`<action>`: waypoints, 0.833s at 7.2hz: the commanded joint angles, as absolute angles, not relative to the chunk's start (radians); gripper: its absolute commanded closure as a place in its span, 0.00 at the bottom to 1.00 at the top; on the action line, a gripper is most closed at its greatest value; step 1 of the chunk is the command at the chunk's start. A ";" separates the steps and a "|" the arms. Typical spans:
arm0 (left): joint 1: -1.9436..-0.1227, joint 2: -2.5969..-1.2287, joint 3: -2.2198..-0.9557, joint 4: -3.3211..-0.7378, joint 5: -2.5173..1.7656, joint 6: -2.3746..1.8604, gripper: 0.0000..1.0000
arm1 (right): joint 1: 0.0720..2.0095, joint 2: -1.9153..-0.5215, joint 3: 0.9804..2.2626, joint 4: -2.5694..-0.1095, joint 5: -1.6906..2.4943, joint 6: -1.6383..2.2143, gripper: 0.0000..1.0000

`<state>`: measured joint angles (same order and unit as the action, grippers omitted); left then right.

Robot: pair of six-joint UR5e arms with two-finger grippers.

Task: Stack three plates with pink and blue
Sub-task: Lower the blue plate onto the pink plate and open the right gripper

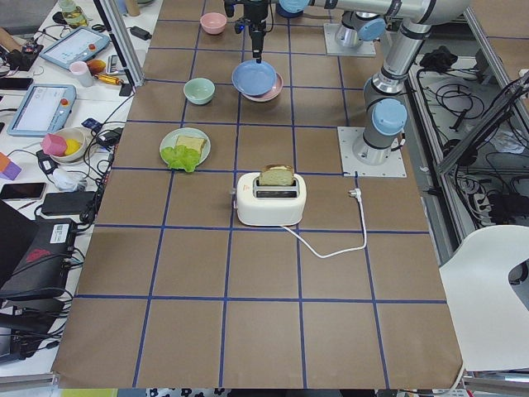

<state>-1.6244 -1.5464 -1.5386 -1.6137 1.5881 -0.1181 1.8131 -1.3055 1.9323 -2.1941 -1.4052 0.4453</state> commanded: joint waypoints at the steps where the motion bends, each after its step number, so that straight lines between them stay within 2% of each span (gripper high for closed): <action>1: -1.624 -1.546 -1.539 -1.614 1.589 -0.118 0.00 | 1.815 -1.305 1.936 -2.195 -1.405 0.443 1.00; 6: -1.624 -1.546 -1.539 -1.618 1.589 -0.118 0.00 | 1.815 -1.307 1.959 -2.195 -1.371 0.449 1.00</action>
<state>-1.6245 -1.5463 -1.5386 -1.6161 1.5891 -0.1181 1.8154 -1.3083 1.9509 -2.1936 -1.3834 0.4489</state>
